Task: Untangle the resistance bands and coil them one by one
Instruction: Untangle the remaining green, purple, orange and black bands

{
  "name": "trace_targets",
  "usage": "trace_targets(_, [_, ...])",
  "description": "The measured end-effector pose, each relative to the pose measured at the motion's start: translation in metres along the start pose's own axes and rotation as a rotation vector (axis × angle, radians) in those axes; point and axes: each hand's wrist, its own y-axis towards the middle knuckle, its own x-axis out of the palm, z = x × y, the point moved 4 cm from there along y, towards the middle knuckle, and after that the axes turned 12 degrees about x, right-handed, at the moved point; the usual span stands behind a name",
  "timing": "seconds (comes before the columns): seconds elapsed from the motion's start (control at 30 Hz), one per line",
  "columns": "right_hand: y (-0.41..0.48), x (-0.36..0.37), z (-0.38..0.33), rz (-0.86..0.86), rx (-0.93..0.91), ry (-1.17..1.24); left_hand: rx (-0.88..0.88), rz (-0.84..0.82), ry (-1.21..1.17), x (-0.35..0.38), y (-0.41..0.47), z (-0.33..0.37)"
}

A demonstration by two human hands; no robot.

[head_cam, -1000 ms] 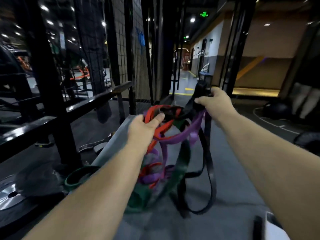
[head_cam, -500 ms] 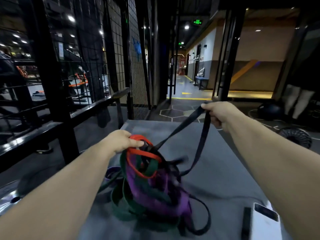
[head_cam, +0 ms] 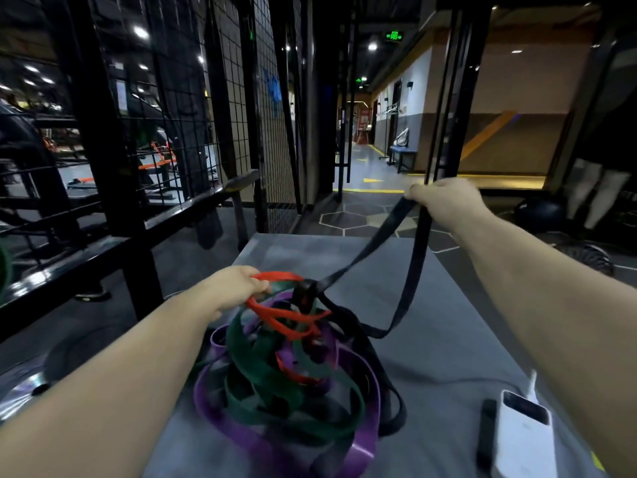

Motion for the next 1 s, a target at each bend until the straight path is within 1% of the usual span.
trace_targets(0.03, [-0.003,0.006,0.002,-0.047,0.008,-0.198,-0.007,-0.033,-0.105,0.005,-0.001,0.002])
trace_targets(0.1, [-0.012,0.020,0.014,-0.177,0.108,-0.389,-0.027,-0.041,-0.283,0.011,-0.004,0.006])
trace_targets(0.13, [-0.015,0.028,0.021,-0.211,0.137,-0.474,-0.032,-0.021,-0.360,0.013,-0.004,0.008])
trace_targets(0.2, [-0.021,0.044,0.030,-0.188,0.076,-0.677,-0.021,0.012,-0.456,0.014,-0.003,0.015])
trace_targets(0.23, [-0.026,0.052,0.030,-0.165,0.016,-0.692,-0.007,0.021,-0.473,0.015,-0.002,0.018])
trace_targets(0.27, [-0.031,0.062,0.032,-0.199,-0.037,-0.631,0.008,0.029,-0.490,0.015,-0.001,0.024])
trace_targets(0.3, [-0.038,0.074,0.033,-0.294,-0.061,-0.495,0.020,0.034,-0.505,0.014,0.001,0.030])
trace_targets(0.37, [-0.057,0.104,0.034,-0.580,-0.033,-0.226,0.038,0.032,-0.515,0.013,0.001,0.044])
trace_targets(0.4, [-0.068,0.118,0.036,-0.682,-0.020,-0.169,0.050,0.030,-0.520,0.012,0.001,0.050])
trace_targets(0.43, [-0.076,0.132,0.037,-0.727,-0.036,-0.169,0.065,0.029,-0.527,0.011,0.002,0.055])
trace_targets(0.5, [-0.084,0.153,0.040,-0.700,-0.098,-0.170,0.101,0.032,-0.548,0.005,0.003,0.066])
trace_targets(0.57, [-0.088,0.162,0.035,-0.665,-0.141,-0.096,0.155,0.023,-0.574,-0.002,0.002,0.078])
trace_targets(0.7, [-0.085,0.158,0.020,-0.602,-0.153,0.056,0.223,0.023,-0.693,-0.019,0.002,0.098])
trace_targets(0.77, [-0.080,0.150,0.012,-0.655,-0.138,0.200,0.235,0.039,-0.700,-0.028,0.003,0.099])
trace_targets(0.83, [-0.074,0.136,0.003,-0.696,-0.123,0.357,0.256,0.041,-0.637,-0.033,0.002,0.097])
trace_targets(0.9, [-0.069,0.119,-0.008,-0.706,-0.131,0.472,0.304,-0.029,-0.587,-0.033,0.000,0.093])
trace_targets(0.97, [-0.064,0.103,-0.019,-0.726,-0.099,0.629,0.385,-0.170,-0.520,-0.027,-0.004,0.092])
trace_targets(1.0, [-0.060,0.098,-0.022,-0.740,-0.075,0.702,0.410,-0.210,-0.510,-0.025,-0.004,0.093])
